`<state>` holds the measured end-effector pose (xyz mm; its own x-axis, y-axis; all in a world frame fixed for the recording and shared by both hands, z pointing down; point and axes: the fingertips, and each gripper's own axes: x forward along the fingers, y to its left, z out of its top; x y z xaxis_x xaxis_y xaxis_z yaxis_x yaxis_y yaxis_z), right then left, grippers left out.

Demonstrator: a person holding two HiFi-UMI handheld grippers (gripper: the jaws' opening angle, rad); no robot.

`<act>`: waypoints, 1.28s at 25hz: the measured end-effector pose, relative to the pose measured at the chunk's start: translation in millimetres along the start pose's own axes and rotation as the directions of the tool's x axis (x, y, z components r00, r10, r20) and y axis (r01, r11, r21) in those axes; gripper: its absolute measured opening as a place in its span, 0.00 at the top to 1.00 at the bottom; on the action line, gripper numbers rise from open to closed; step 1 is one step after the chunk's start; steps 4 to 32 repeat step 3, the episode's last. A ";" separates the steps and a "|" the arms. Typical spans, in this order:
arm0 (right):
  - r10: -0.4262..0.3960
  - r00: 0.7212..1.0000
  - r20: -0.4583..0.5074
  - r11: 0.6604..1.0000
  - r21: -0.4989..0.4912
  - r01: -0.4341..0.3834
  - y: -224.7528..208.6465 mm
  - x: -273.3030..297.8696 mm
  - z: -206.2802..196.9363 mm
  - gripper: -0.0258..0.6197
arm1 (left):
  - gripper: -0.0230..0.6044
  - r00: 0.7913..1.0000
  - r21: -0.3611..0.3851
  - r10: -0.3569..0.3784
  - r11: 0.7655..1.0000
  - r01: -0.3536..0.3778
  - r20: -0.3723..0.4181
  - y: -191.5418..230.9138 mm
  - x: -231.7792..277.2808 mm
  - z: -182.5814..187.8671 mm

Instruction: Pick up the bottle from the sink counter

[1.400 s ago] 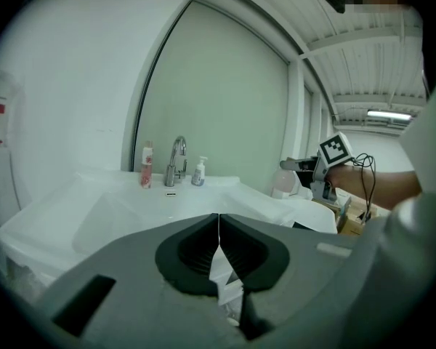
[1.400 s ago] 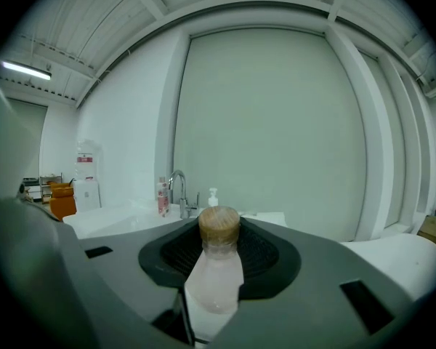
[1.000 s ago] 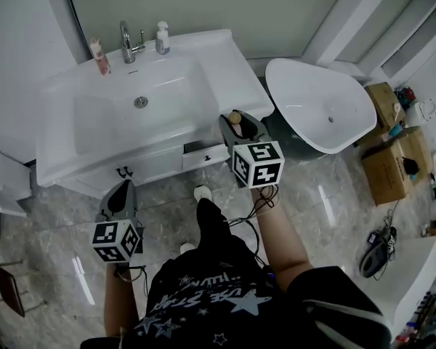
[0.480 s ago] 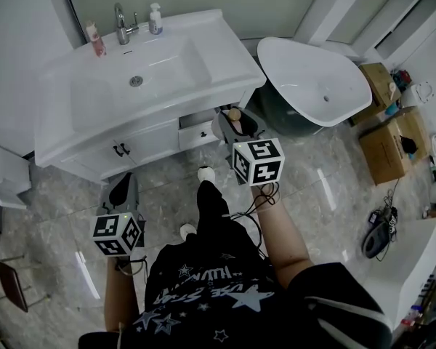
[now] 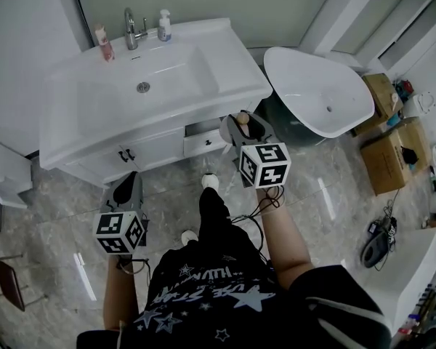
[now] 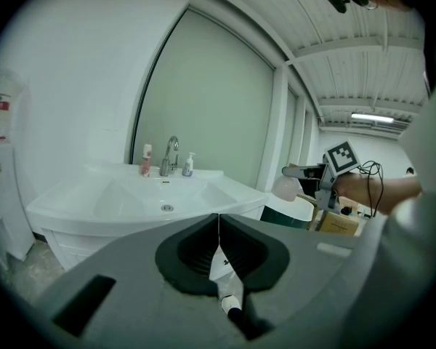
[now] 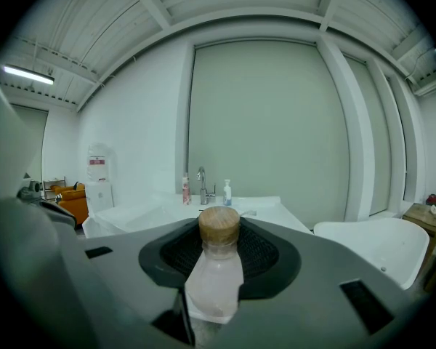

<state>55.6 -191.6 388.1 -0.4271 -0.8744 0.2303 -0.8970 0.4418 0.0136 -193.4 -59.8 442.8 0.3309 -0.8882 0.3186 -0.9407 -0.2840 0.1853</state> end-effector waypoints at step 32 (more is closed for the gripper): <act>0.003 1.000 -0.001 1.000 -0.003 -0.003 -1.7 9.8 4.3 0.74 | 0.93 1.000 0.001 -0.005 1.000 0.005 0.000 3.2 8.3 5.5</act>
